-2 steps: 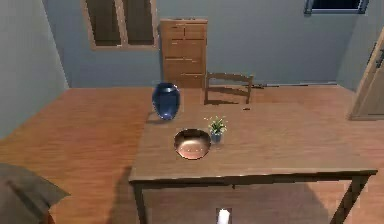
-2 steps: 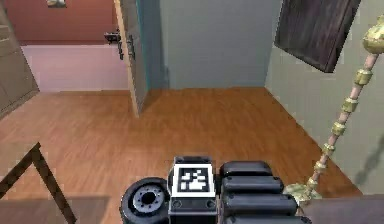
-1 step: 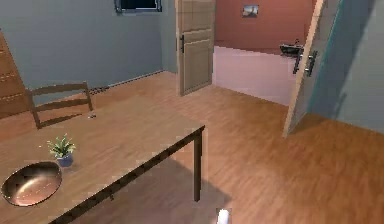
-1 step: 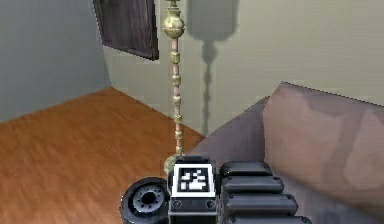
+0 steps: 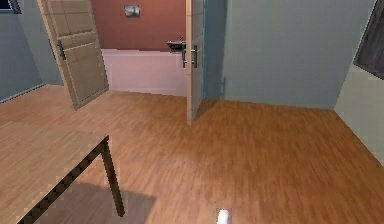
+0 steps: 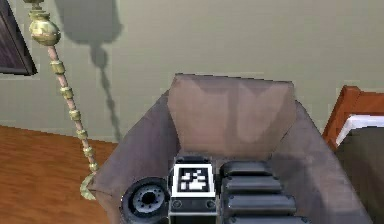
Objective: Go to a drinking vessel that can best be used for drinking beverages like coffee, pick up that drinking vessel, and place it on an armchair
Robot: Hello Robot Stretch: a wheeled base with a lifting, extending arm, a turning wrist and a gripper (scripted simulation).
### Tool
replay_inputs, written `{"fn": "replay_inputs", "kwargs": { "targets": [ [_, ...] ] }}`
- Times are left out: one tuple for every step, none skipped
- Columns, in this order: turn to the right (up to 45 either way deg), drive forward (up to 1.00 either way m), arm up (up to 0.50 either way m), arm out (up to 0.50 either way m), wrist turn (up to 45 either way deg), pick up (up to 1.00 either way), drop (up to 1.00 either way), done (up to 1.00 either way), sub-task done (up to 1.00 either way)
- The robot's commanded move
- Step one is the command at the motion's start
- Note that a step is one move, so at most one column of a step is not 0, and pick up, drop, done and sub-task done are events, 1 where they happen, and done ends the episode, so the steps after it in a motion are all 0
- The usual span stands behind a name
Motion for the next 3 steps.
{"fn": "replay_inputs", "kwargs": {
  "targets": [
    [0.0,0.00,0.00,0.48,0.0,0.00,0.00,0.00,0.00],
    [0.0,0.00,0.00,0.00,45.0,0.00,0.00,0.00,0.00],
    [0.0,0.00,0.00,0.00,45.0,0.00,0.00,0.00,0.00]
  ]
}}
